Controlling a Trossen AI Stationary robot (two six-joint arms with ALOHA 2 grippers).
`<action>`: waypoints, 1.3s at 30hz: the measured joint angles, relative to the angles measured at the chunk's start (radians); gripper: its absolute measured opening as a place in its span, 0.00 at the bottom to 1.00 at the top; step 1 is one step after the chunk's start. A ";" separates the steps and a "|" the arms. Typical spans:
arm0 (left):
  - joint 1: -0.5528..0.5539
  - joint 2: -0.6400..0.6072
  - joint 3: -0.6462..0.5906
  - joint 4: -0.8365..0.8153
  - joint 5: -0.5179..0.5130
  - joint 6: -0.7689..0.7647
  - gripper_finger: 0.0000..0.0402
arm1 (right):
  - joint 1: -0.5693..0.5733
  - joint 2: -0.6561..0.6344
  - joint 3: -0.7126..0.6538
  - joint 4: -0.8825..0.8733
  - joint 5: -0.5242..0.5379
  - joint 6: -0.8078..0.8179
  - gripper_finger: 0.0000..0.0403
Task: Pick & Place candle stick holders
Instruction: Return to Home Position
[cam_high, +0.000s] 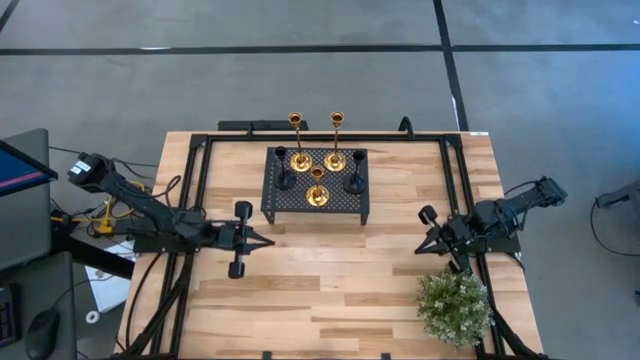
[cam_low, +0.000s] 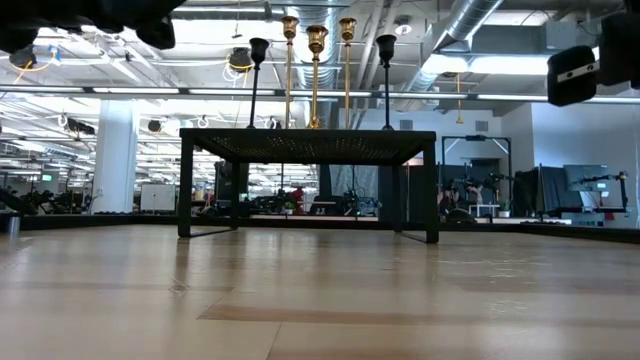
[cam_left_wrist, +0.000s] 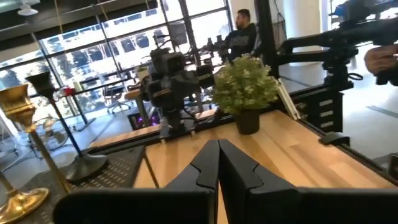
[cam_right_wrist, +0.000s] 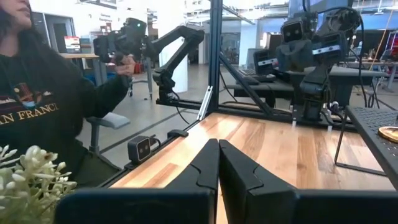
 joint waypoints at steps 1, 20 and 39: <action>0.019 0.000 0.000 0.000 0.015 0.000 0.01 | 0.000 0.000 0.000 0.003 0.000 0.000 0.00; 0.271 -0.285 0.000 -0.219 0.199 -0.110 0.01 | 0.000 0.000 -0.001 0.012 0.001 0.015 0.00; 0.270 -0.556 0.051 -0.681 0.364 -0.082 0.01 | 0.000 0.000 -0.002 0.026 0.031 0.033 0.00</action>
